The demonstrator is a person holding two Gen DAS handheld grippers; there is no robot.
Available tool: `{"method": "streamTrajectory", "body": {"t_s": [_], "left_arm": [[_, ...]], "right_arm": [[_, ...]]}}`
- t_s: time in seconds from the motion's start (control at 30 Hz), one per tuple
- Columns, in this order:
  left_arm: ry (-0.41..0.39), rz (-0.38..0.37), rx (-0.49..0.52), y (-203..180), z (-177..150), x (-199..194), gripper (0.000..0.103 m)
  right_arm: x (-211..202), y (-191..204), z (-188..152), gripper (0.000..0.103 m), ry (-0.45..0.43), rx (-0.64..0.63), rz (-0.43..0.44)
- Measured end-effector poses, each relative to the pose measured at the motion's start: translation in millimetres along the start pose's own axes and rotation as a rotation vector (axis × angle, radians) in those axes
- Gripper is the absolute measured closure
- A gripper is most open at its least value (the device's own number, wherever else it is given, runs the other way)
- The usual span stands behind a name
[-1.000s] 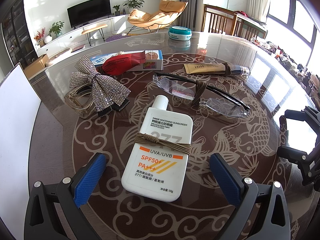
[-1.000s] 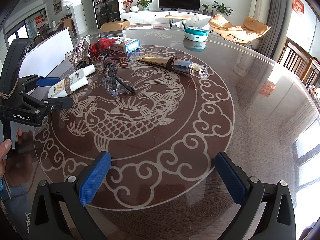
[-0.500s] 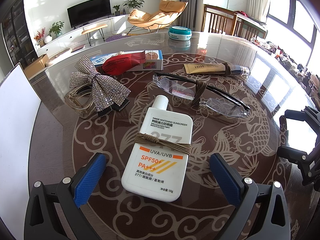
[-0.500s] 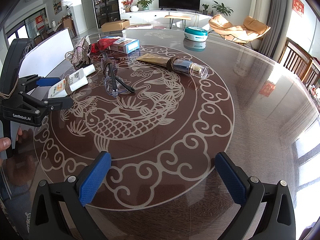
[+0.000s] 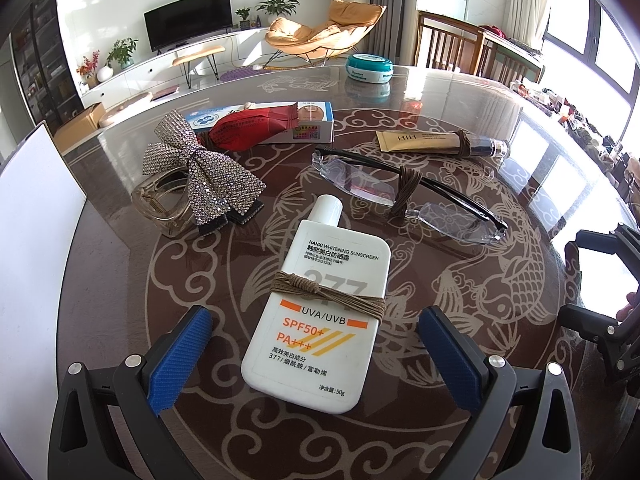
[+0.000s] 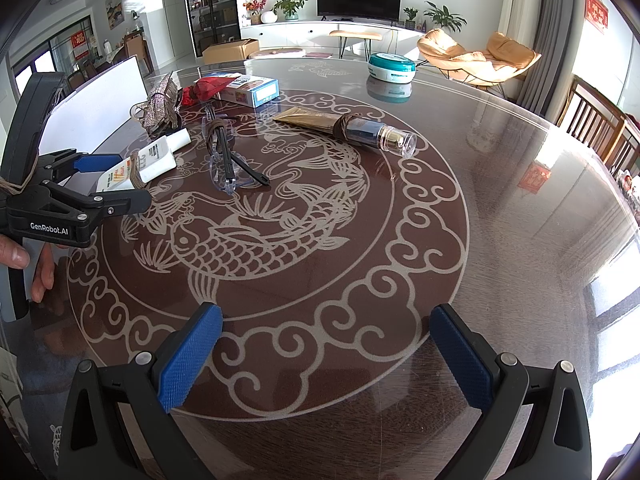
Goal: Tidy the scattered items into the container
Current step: 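Grasp the white sunscreen bottle with the left tool while the right tool nears the glasses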
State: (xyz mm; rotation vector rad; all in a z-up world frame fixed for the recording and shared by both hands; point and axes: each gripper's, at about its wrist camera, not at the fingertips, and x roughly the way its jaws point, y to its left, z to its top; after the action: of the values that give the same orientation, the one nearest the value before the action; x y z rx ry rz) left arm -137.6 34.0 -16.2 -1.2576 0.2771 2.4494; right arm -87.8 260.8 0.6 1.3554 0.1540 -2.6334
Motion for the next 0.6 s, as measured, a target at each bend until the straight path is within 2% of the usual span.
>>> {"method": "streamTrajectory", "body": {"t_s": [0.27, 0.53, 0.57, 0.6], "left_arm": [[0.003, 0.001, 0.001, 0.2, 0.3, 0.1, 0.000], [0.008, -0.063, 0.093, 1.0, 6.9, 4.0, 0.000], [0.001, -0.068, 0.103, 2.0, 7.4, 3.0, 0.005], [-0.015, -0.070, 0.104, 3.6, 7.6, 0.0, 0.015]], "right_arm": [[0.2, 0.2, 0.2, 0.000, 0.000, 0.000, 0.000], [0.3, 0.4, 0.2, 0.000, 0.000, 0.000, -0.001], [0.2, 0.3, 0.1, 0.000, 0.000, 0.000, -0.001], [-0.1, 0.1, 0.0, 0.000, 0.000, 0.000, -0.001]]}}
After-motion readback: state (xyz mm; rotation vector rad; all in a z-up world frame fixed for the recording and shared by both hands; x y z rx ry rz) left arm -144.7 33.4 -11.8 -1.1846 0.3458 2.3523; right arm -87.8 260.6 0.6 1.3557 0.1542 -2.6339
